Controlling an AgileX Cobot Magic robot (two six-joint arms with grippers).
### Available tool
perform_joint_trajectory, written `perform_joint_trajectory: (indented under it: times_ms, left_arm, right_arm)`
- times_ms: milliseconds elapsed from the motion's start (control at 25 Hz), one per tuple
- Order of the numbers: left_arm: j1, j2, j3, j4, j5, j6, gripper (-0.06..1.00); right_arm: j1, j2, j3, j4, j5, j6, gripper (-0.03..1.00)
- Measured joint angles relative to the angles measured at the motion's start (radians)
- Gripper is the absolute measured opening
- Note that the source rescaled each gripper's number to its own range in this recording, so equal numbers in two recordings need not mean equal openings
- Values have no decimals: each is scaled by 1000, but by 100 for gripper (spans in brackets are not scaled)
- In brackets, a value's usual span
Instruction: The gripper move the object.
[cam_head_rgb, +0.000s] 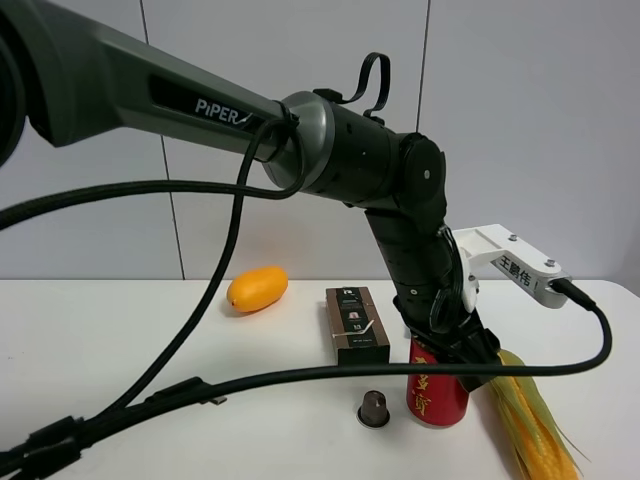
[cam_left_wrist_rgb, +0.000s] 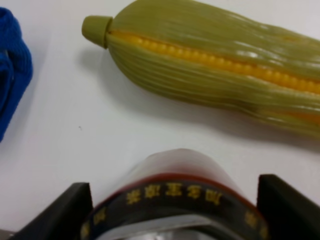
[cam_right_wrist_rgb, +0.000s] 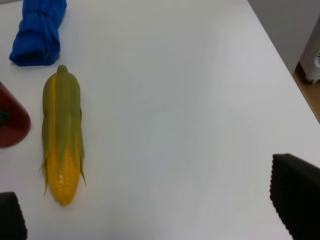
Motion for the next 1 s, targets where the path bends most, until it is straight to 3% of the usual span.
perform_joint_trajectory:
  times_ms: [40, 80, 160, 200, 280, 480, 720, 1000]
  left_arm:
    - [0, 0, 0, -1, 0, 1, 5]
    - [0, 0, 0, -1, -3, 1, 17]
    - [0, -1, -6, -3, -27, 1, 69]
    - [0, -3, -9, -8, -34, 1, 83]
    - [0, -5, -9, -19, -34, 0, 94]
    - [0, -7, -17, -24, -3, 0, 98]
    - [6, -43, -129, -16, 126, -34, 98]
    - [102, -128, -171, 27, 215, -51, 99]
  right_arm:
    - [0, 0, 0, 0, 0, 0, 100]
    - [0, 0, 0, 0, 0, 0, 100]
    - [0, 0, 0, 0, 0, 0, 100]
    - [0, 0, 0, 0, 0, 0, 100]
    - [0, 0, 0, 0, 0, 0, 100]
    - [0, 0, 0, 0, 0, 0, 100]
    - [0, 0, 0, 0, 0, 0, 100]
    - [0, 0, 0, 0, 0, 0, 100]
